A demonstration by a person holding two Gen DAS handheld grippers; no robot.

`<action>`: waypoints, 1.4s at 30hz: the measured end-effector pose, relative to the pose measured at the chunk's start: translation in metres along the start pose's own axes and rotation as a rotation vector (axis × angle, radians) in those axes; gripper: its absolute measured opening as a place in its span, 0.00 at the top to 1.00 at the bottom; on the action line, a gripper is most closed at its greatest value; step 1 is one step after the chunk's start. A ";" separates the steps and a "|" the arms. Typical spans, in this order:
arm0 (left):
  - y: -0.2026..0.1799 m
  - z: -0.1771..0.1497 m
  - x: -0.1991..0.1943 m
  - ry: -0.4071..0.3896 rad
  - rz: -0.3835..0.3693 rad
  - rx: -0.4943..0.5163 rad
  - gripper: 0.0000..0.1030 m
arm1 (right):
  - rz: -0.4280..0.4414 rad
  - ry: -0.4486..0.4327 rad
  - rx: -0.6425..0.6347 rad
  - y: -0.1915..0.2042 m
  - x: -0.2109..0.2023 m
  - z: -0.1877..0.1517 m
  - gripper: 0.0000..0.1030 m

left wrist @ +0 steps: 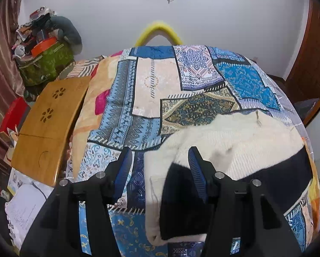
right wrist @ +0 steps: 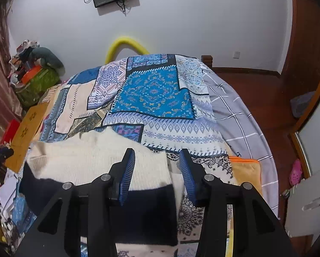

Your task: Fold small clothes

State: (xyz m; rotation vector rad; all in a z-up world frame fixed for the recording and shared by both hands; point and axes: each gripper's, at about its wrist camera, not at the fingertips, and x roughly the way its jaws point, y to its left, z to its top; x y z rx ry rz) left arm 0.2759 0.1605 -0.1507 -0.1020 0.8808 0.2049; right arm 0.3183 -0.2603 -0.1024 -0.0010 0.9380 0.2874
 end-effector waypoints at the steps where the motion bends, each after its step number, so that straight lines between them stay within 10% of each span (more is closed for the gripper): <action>1: 0.000 -0.003 0.002 0.009 -0.002 -0.004 0.42 | -0.004 0.004 -0.007 0.000 0.001 -0.001 0.61; 17: -0.003 -0.053 0.057 0.195 0.002 -0.004 0.33 | 0.039 0.194 -0.180 0.055 0.049 -0.063 0.50; 31: 0.025 -0.056 0.043 0.168 0.036 -0.036 0.22 | 0.057 0.245 -0.154 0.059 0.064 -0.075 0.39; 42: -0.031 -0.022 0.023 0.082 -0.109 0.047 0.30 | 0.060 0.232 -0.152 0.058 0.063 -0.079 0.39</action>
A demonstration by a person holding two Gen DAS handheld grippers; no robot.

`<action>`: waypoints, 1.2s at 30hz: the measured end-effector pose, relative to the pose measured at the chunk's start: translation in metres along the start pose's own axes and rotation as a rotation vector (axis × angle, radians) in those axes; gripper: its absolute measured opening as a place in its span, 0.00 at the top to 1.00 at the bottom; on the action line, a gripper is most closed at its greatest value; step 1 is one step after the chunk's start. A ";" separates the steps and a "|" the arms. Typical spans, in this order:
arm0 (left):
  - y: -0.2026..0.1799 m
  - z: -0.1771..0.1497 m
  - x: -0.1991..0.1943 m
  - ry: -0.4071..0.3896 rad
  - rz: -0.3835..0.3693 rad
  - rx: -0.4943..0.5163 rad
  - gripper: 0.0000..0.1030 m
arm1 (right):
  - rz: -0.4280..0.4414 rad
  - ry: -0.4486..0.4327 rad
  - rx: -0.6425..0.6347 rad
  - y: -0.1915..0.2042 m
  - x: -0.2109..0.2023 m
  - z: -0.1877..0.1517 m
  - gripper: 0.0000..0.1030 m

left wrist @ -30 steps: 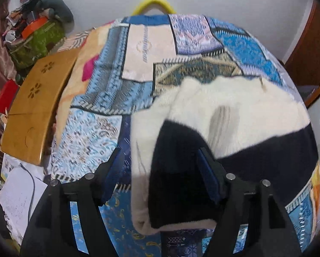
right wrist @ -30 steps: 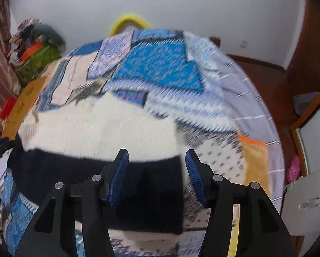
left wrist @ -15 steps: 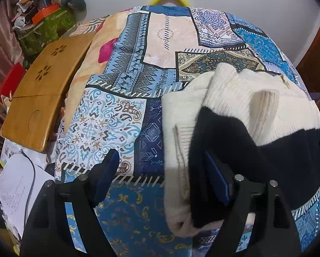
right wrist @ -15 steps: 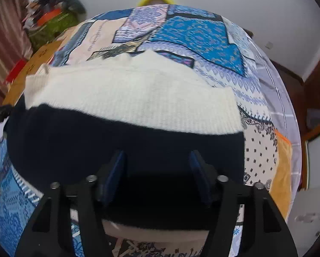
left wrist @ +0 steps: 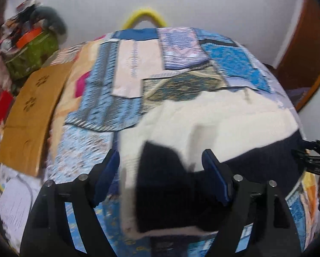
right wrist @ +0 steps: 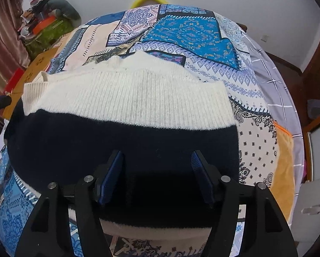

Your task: Fold small clothes

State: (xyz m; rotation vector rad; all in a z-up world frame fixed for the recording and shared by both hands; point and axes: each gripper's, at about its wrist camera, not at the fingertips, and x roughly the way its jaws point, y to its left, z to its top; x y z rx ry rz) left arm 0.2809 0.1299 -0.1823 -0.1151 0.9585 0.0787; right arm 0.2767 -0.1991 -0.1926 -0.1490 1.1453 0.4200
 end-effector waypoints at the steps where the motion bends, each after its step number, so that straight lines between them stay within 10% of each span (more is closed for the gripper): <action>1: -0.006 0.002 0.003 0.003 -0.010 0.015 0.34 | 0.003 -0.001 0.002 -0.001 0.001 0.000 0.39; 4: -0.025 0.007 0.016 0.021 -0.029 0.060 0.49 | 0.020 -0.005 0.011 -0.004 0.001 -0.002 0.38; 8: -0.034 0.014 0.040 0.079 -0.085 0.044 0.93 | 0.039 -0.018 0.021 -0.007 0.001 -0.005 0.38; 10: -0.035 0.016 0.047 0.082 -0.084 0.024 0.94 | 0.053 -0.034 0.041 -0.010 0.001 -0.008 0.37; 32: 0.026 0.040 0.041 0.053 0.018 -0.088 0.91 | 0.085 -0.052 0.078 -0.019 0.005 -0.016 0.30; 36: 0.030 0.024 0.053 0.125 -0.017 -0.098 0.57 | 0.079 -0.050 0.085 -0.019 0.006 -0.015 0.30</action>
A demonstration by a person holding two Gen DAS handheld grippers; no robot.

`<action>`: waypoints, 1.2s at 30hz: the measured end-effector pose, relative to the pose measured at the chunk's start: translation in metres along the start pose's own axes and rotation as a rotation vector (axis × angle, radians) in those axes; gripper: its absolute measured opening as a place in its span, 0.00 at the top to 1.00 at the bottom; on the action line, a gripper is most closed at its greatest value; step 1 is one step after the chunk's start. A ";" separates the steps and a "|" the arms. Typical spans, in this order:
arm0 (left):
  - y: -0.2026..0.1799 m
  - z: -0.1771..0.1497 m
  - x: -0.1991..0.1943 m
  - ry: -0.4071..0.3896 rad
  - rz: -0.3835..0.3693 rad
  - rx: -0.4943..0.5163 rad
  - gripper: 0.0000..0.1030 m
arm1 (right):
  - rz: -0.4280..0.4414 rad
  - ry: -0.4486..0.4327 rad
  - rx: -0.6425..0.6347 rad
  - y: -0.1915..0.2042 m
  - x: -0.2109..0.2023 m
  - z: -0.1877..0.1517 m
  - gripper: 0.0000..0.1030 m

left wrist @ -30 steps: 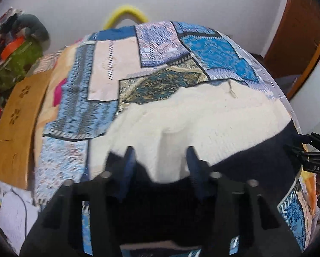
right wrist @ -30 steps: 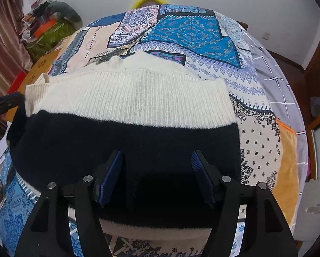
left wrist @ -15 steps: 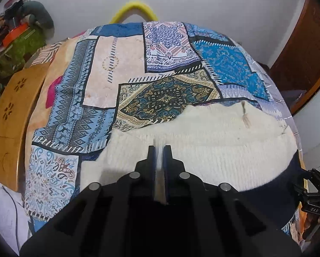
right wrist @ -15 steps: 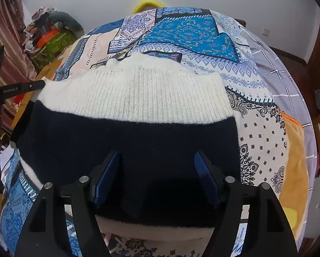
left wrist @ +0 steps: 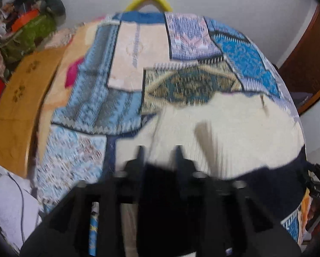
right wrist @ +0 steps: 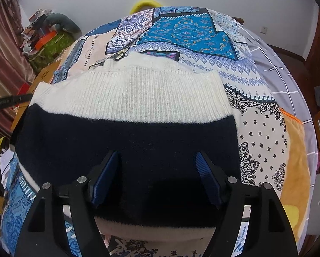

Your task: Fold small clothes

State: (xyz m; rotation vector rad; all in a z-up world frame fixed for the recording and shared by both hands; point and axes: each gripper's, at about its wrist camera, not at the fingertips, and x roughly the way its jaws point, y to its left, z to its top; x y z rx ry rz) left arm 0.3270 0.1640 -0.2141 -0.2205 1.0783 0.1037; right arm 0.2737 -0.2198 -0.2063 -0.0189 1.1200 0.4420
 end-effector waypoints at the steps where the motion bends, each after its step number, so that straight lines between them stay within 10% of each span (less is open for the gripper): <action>1: 0.001 -0.003 0.004 0.006 -0.003 -0.012 0.55 | -0.003 0.001 0.000 0.000 0.000 0.000 0.30; 5: 0.003 -0.005 0.013 0.001 -0.033 -0.054 0.55 | -0.011 0.005 -0.004 0.001 0.000 0.000 0.30; 9: 0.005 -0.001 0.016 -0.017 -0.076 -0.075 0.85 | -0.013 0.008 -0.004 0.000 -0.001 -0.001 0.30; 12: 0.004 0.000 0.012 -0.050 -0.046 -0.056 0.90 | -0.012 0.007 -0.003 0.000 -0.001 -0.001 0.30; 18: 0.015 -0.003 -0.010 -0.143 0.015 -0.048 0.91 | -0.012 0.005 -0.005 0.000 -0.001 -0.001 0.29; 31: 0.035 -0.023 -0.001 -0.035 0.084 -0.063 0.91 | -0.045 0.010 -0.014 -0.002 -0.005 -0.001 0.28; 36: 0.030 -0.040 -0.014 -0.032 0.086 -0.019 0.71 | -0.081 0.006 0.000 -0.014 -0.007 -0.001 0.28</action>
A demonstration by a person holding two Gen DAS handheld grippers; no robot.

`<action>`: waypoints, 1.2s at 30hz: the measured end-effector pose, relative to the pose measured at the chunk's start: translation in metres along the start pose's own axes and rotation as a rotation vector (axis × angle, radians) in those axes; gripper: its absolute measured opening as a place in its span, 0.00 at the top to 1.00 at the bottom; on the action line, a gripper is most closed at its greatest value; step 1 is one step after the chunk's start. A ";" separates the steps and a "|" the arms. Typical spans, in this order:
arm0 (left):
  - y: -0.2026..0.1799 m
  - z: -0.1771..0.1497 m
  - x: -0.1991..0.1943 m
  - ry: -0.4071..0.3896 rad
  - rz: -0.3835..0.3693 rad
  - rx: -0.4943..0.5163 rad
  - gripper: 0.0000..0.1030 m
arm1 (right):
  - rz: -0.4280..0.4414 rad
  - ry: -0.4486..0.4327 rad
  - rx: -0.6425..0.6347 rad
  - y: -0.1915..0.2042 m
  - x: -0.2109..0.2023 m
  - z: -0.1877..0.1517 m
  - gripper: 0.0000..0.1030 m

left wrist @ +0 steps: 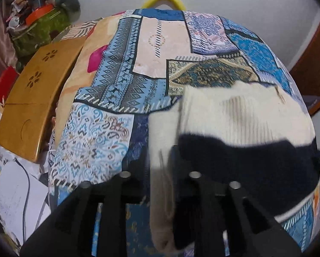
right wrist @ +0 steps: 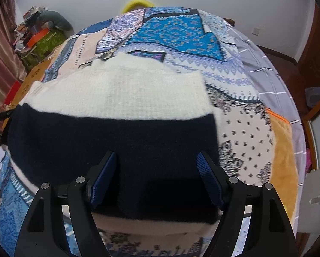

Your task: Fold small clothes

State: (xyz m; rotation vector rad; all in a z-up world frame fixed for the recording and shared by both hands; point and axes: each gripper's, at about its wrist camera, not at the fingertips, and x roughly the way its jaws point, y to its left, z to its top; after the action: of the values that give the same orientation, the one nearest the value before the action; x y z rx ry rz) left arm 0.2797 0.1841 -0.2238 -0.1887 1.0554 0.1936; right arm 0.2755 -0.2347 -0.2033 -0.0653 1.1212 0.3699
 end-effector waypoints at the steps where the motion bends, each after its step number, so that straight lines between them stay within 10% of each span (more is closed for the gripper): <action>1: -0.002 -0.005 -0.003 -0.004 0.016 0.015 0.68 | -0.004 0.003 0.009 -0.004 0.000 0.000 0.28; 6: -0.005 -0.026 -0.011 -0.013 0.077 0.067 0.40 | -0.037 0.019 0.066 -0.021 0.000 0.001 0.28; 19: 0.014 -0.040 -0.054 -0.053 0.091 0.008 0.37 | -0.048 -0.036 0.046 -0.008 -0.041 -0.002 0.28; 29: -0.022 -0.053 -0.094 -0.135 -0.027 0.013 0.15 | -0.015 -0.127 -0.072 0.043 -0.066 0.005 0.28; 36: -0.034 -0.077 -0.072 -0.040 -0.160 -0.052 0.15 | 0.001 -0.092 -0.126 0.072 -0.046 0.001 0.28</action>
State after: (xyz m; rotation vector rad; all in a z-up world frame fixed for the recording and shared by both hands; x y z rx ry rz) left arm 0.1887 0.1271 -0.1954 -0.3137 0.9914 0.0797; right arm 0.2361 -0.1792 -0.1523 -0.1573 1.0063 0.4396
